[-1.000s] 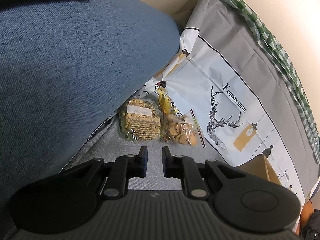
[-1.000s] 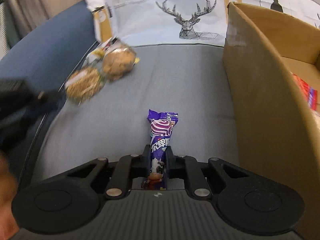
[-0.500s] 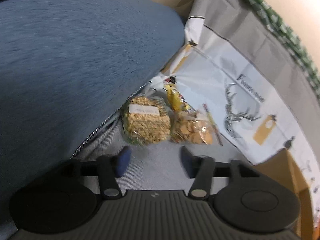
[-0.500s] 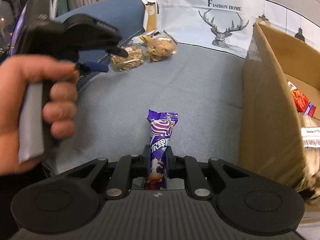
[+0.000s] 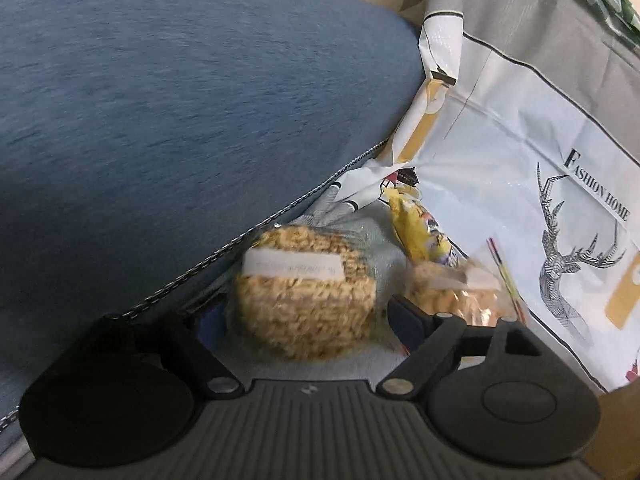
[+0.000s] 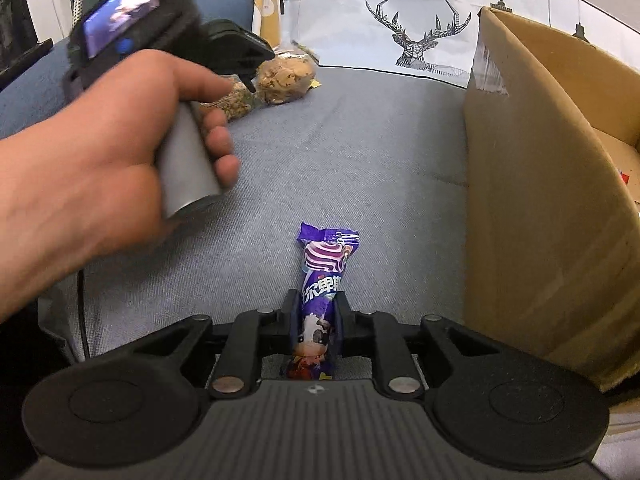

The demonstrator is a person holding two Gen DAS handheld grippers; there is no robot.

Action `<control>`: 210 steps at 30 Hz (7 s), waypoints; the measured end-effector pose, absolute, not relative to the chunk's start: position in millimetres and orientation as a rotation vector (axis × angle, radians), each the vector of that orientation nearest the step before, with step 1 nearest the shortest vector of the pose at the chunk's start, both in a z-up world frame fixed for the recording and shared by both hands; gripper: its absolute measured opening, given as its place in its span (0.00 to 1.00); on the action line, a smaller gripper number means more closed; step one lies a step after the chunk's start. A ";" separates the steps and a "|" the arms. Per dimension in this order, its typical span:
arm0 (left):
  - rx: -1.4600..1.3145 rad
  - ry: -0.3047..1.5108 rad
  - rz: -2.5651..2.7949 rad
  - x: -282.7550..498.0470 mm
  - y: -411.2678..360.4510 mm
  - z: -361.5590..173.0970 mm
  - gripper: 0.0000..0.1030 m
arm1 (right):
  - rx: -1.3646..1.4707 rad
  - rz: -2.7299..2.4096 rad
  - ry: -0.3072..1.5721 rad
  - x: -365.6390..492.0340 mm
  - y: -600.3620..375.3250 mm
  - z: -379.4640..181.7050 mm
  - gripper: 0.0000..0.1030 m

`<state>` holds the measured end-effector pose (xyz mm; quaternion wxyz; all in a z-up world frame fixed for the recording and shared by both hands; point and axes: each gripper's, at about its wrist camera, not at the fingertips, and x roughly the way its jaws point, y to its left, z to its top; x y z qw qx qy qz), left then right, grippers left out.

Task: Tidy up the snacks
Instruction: 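Grasp the purple candy with the right tool while the left tool grasps the granola bag, then carry the purple candy and granola bag over the box with both tools, then open both tools to drop the snacks into the box, then move both tools back to the remaining snacks on the sofa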

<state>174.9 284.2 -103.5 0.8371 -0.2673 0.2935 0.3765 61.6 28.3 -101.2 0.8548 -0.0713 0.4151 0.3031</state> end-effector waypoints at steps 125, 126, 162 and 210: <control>-0.217 0.415 -0.314 76.6 16.8 139.1 1.00 | 0.253 0.097 0.354 53.4 -221.2 6.3 0.82; -0.217 0.396 -0.283 70.9 38.7 143.1 1.00 | 0.257 0.106 0.353 52.7 -221.5 6.2 0.82; -0.519 0.470 0.136 174.6 248.4 48.5 0.25 | 0.108 0.434 0.375 48.1 -70.7 42.5 0.72; -0.808 0.706 0.312 187.6 349.6 -53.1 0.27 | 0.083 0.664 0.936 122.7 53.1 -42.8 0.45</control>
